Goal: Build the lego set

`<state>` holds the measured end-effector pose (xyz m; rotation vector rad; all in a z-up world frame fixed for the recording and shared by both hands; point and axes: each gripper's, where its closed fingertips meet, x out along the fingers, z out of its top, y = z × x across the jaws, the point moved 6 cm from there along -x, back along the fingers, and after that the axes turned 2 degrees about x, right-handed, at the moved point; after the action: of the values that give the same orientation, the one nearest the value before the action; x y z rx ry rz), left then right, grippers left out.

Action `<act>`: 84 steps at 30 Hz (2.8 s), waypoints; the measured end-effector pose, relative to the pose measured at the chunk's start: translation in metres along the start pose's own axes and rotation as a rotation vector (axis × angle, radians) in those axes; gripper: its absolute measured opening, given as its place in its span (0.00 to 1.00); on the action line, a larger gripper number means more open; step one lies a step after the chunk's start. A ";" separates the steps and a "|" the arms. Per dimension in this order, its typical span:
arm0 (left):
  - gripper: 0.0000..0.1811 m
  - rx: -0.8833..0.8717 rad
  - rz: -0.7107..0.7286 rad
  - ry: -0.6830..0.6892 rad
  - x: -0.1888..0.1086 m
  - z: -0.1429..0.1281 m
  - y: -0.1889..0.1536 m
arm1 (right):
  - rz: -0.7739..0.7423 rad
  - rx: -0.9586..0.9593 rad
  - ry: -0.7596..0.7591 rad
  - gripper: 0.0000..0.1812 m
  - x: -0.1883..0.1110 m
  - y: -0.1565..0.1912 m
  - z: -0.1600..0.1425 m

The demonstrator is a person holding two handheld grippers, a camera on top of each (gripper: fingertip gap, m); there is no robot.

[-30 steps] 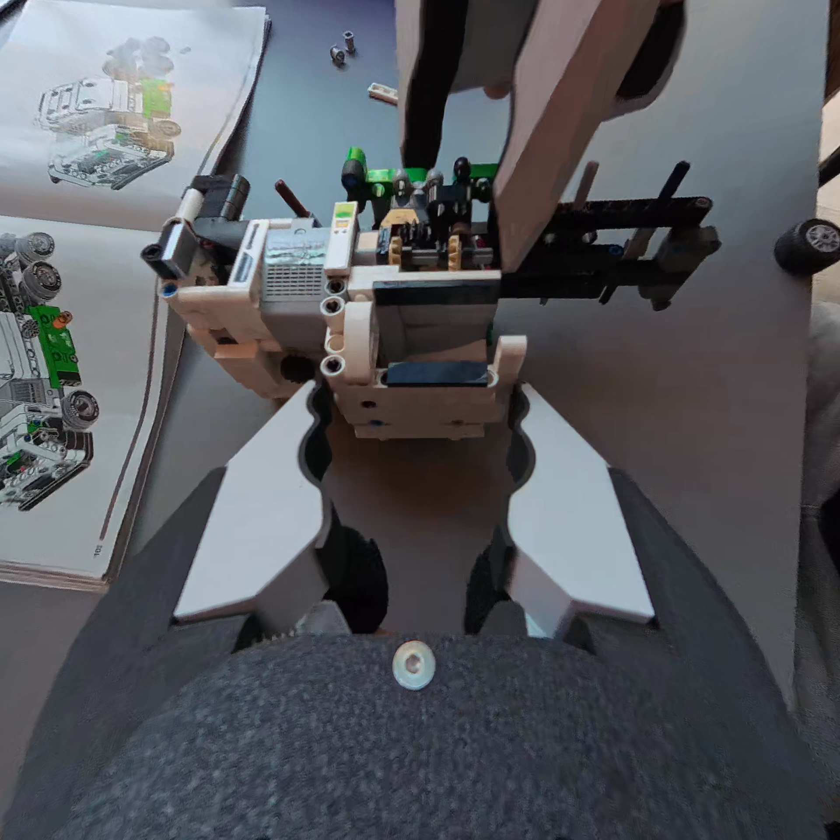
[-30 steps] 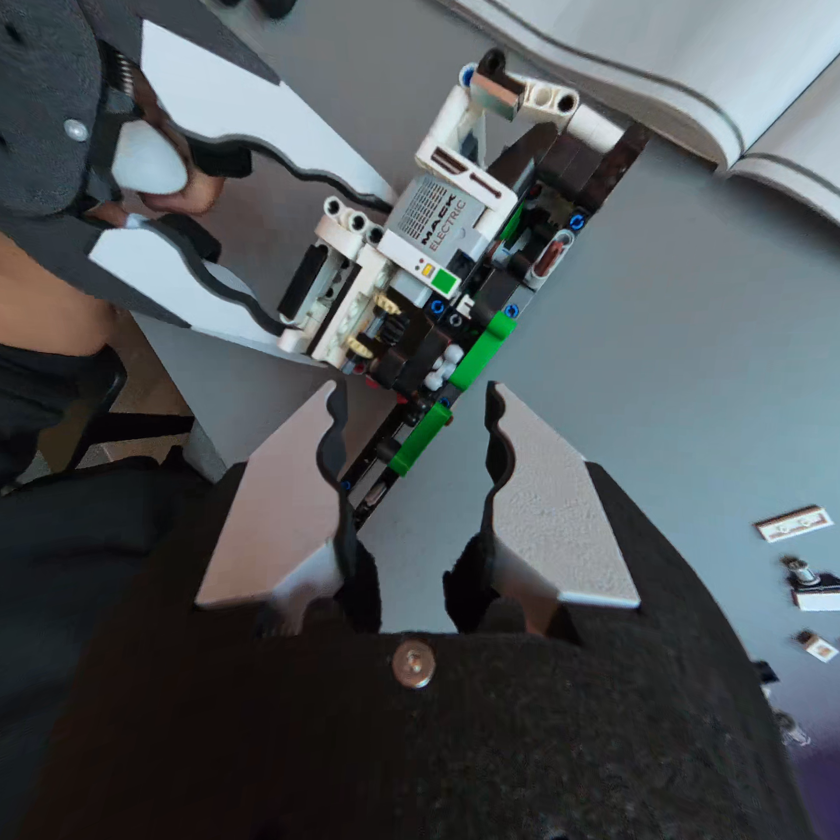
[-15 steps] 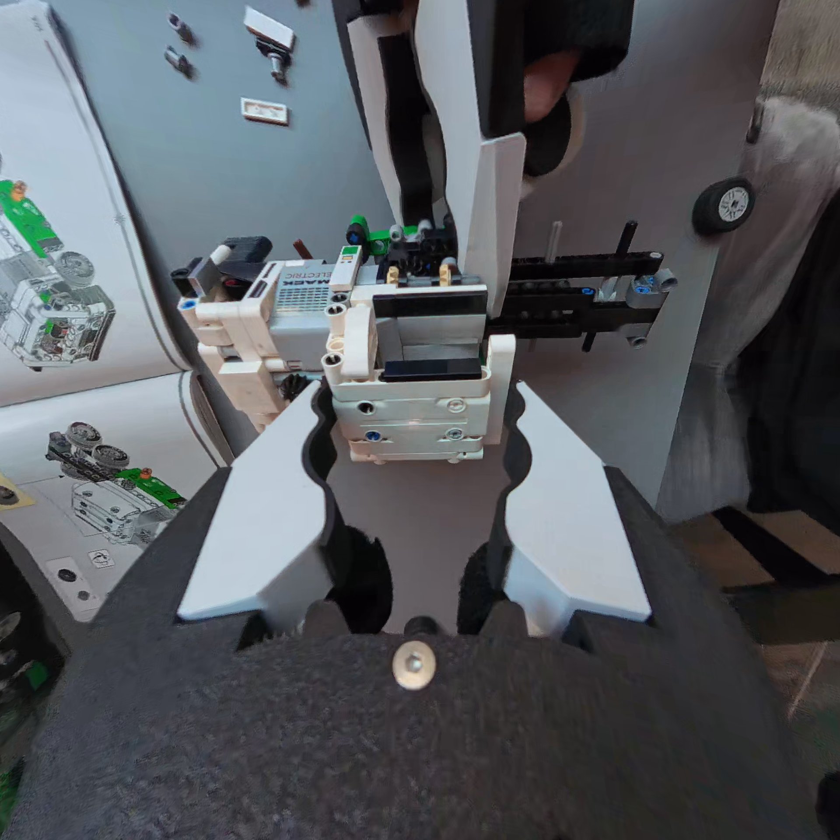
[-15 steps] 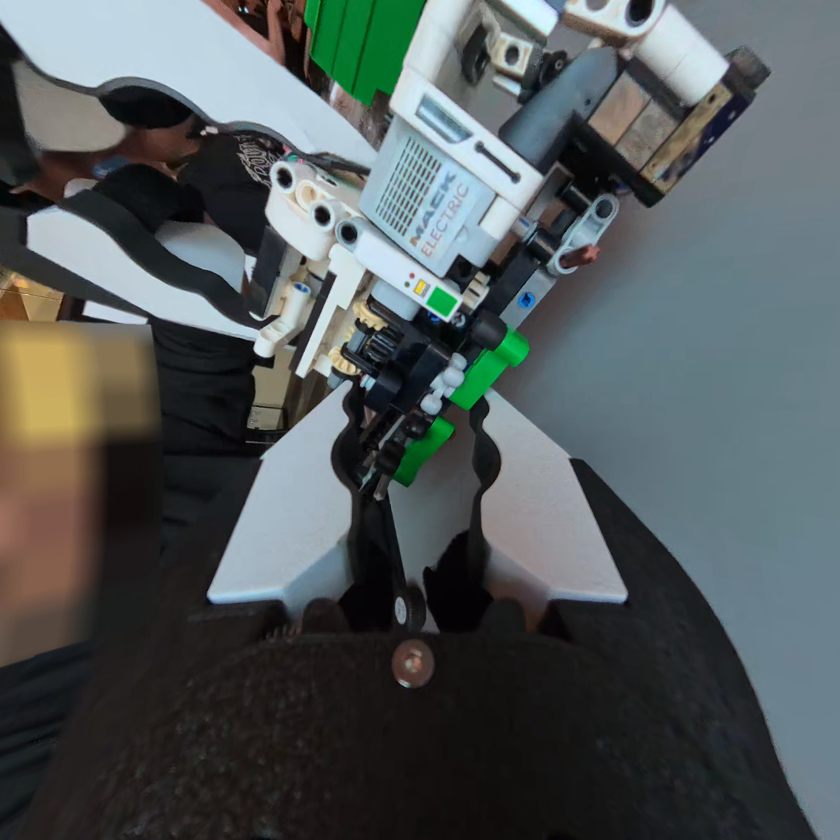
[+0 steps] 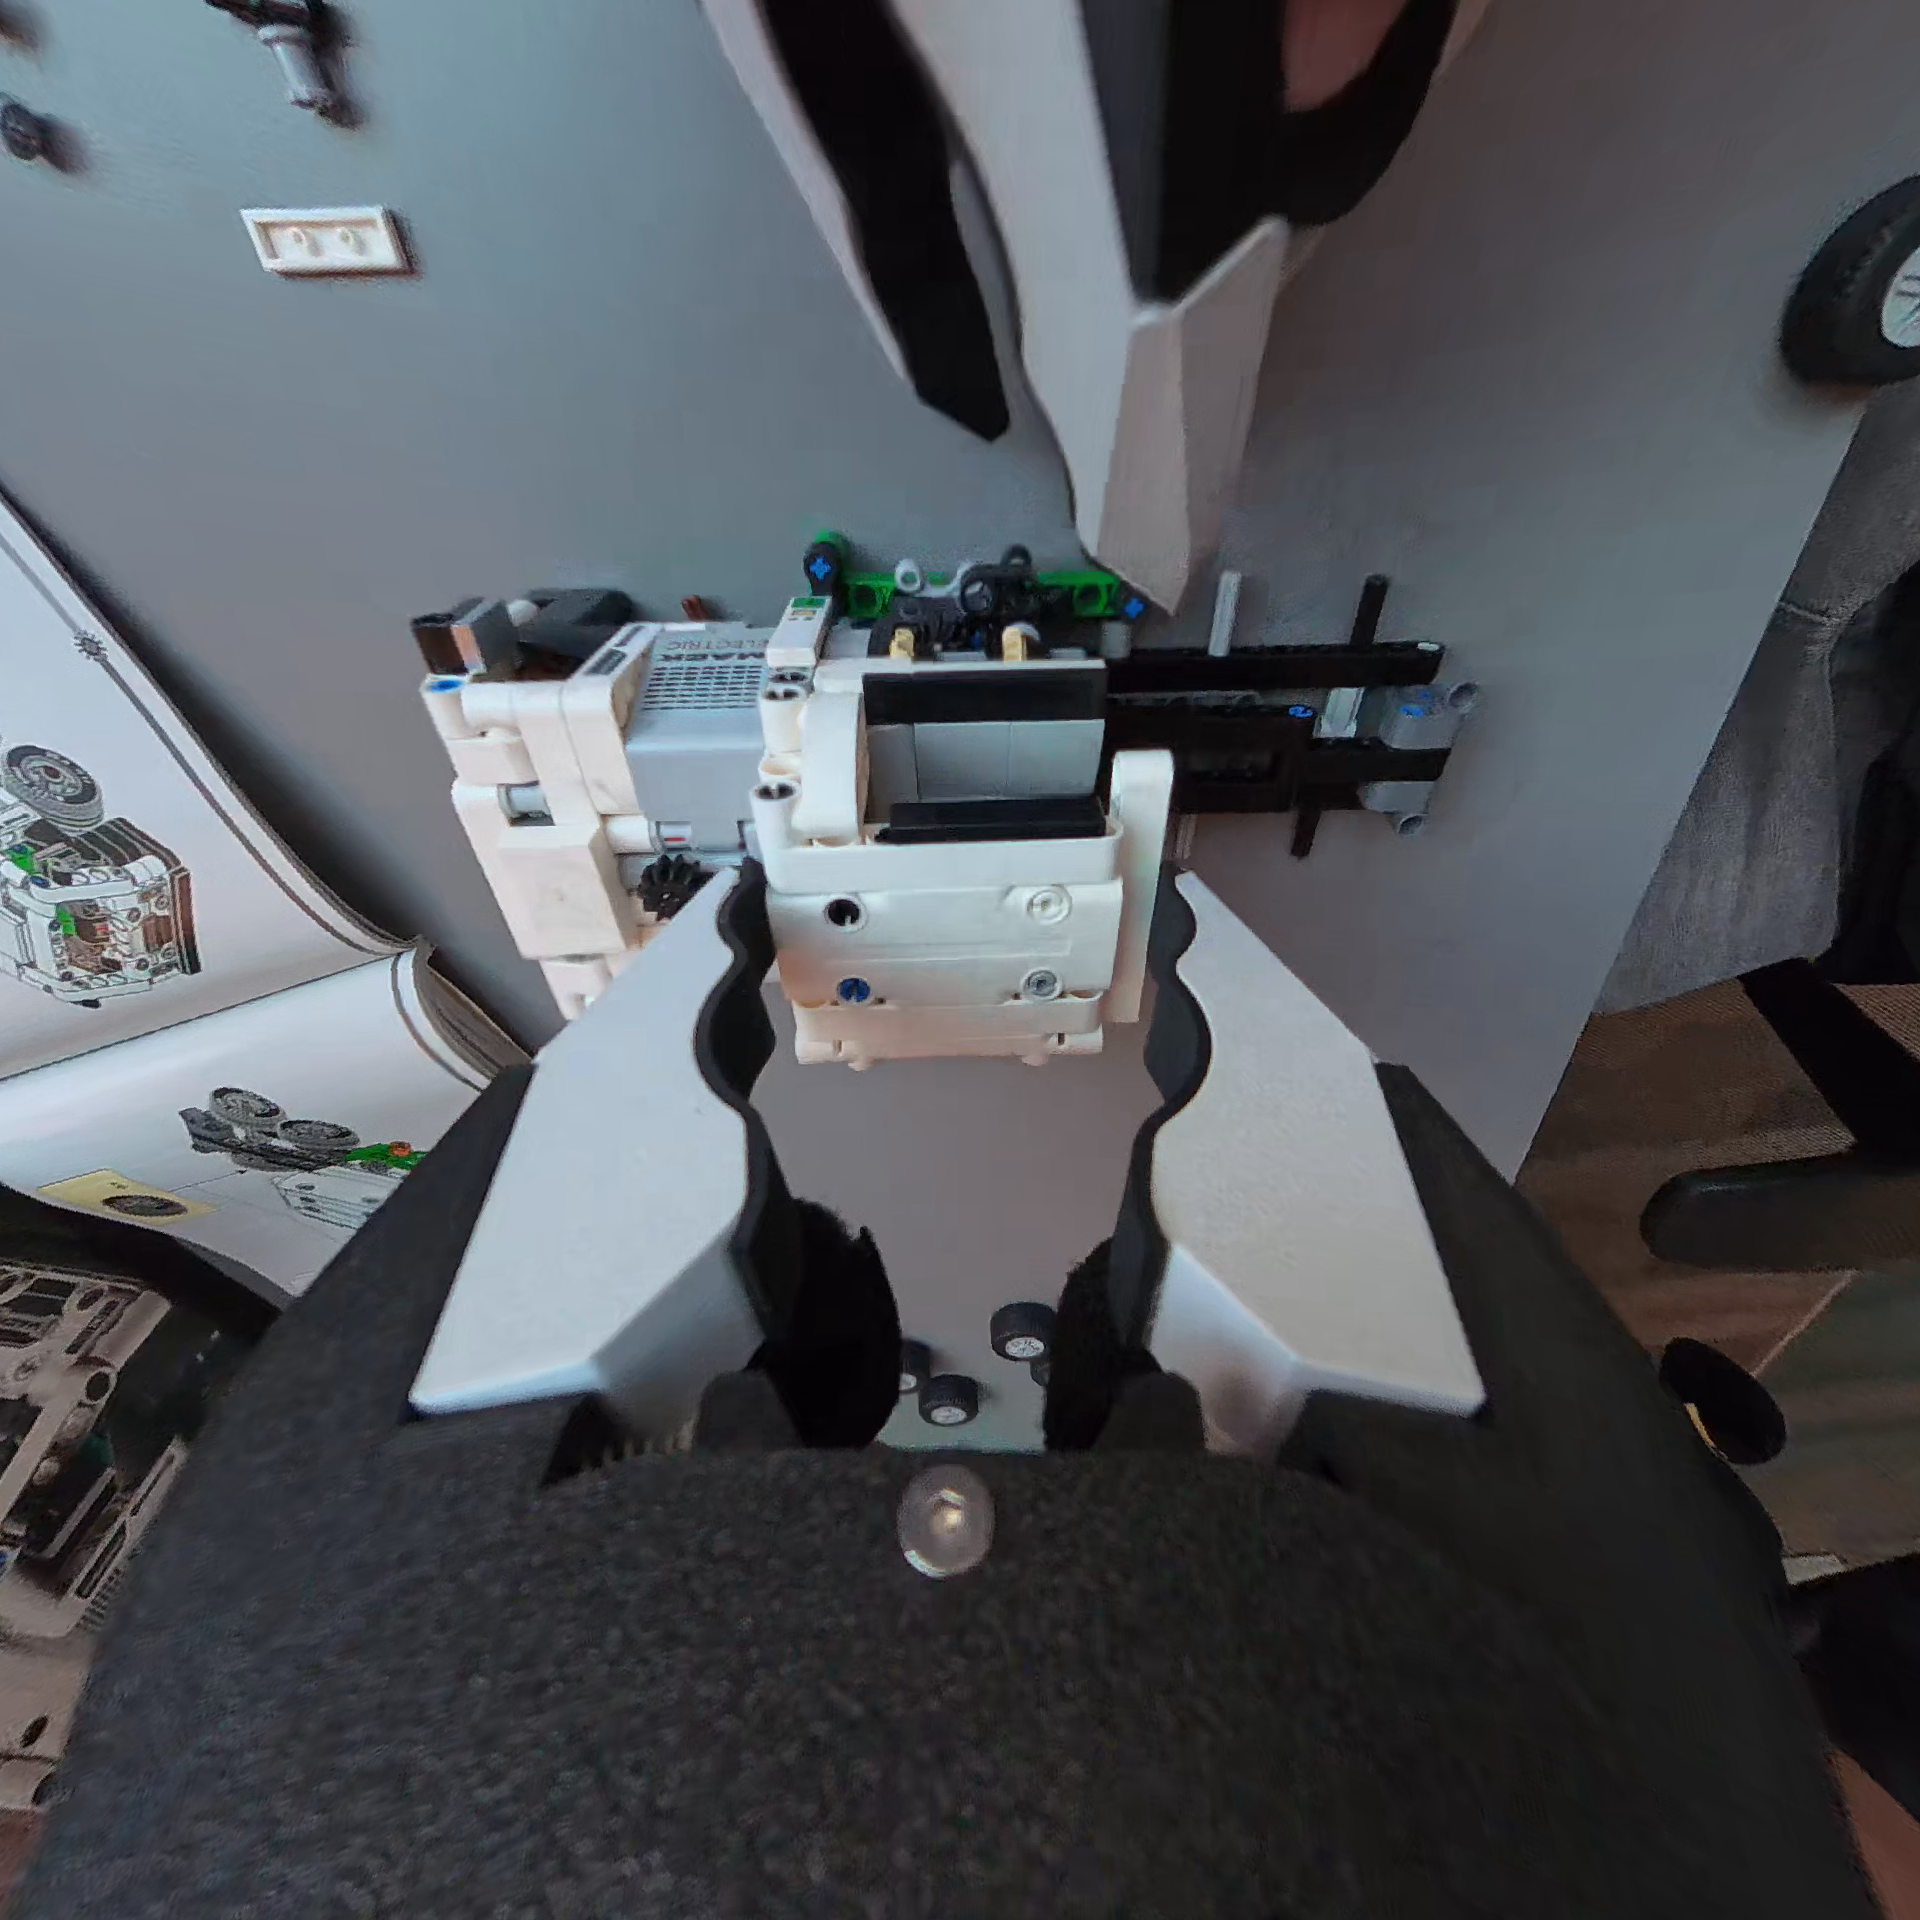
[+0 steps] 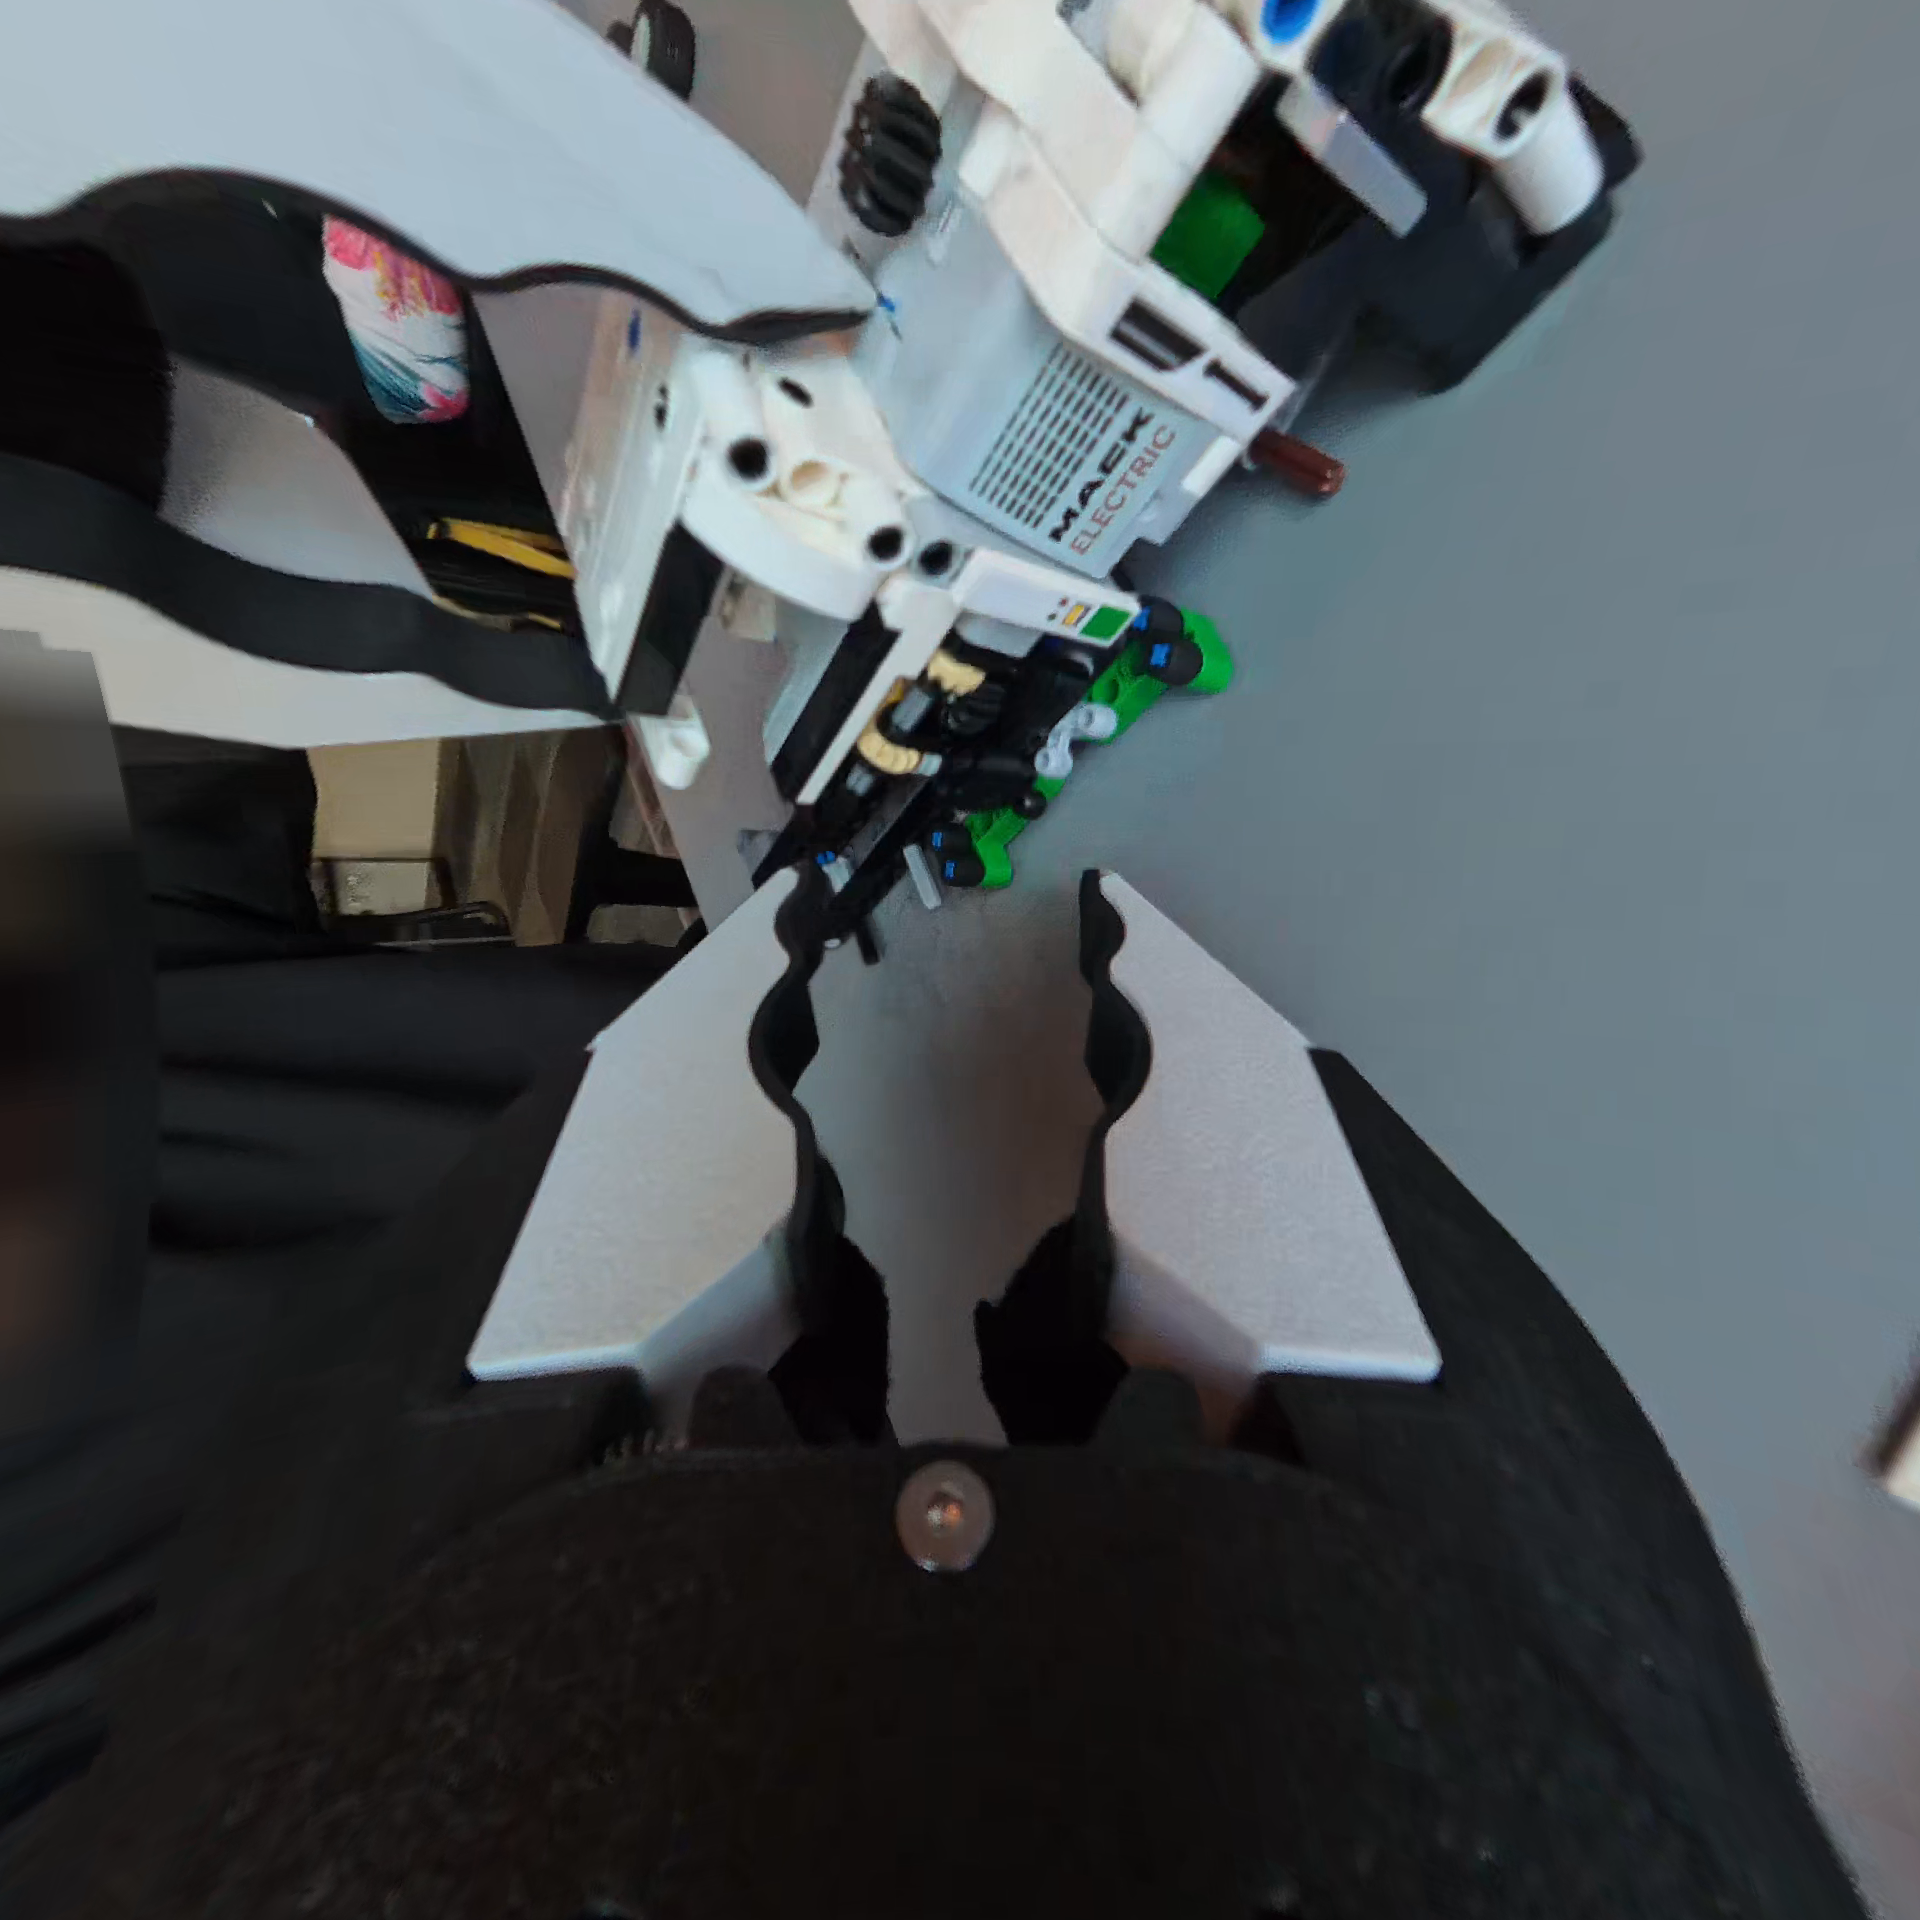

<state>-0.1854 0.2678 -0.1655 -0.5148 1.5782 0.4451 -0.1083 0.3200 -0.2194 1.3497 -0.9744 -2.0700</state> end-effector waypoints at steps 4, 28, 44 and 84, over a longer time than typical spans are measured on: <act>0.39 -0.062 -0.029 -0.013 -0.001 0.011 0.006 | -0.080 -0.061 -0.151 0.29 -0.023 0.009 -0.009; 0.35 -0.609 0.283 -1.279 0.014 -0.123 0.067 | -0.956 0.006 0.106 0.56 -0.005 0.045 0.083; 0.35 -0.474 0.220 -1.153 0.044 -0.109 0.044 | -0.816 -0.136 0.291 0.42 0.024 0.036 0.070; 0.47 -0.368 -0.427 -1.296 0.050 -0.086 0.011 | -0.189 -0.616 0.533 0.40 0.019 0.051 0.086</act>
<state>-0.2645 0.2243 -0.2095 -0.6240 0.1283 0.5646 -0.1938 0.3004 -0.1685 1.5432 0.0212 -1.7594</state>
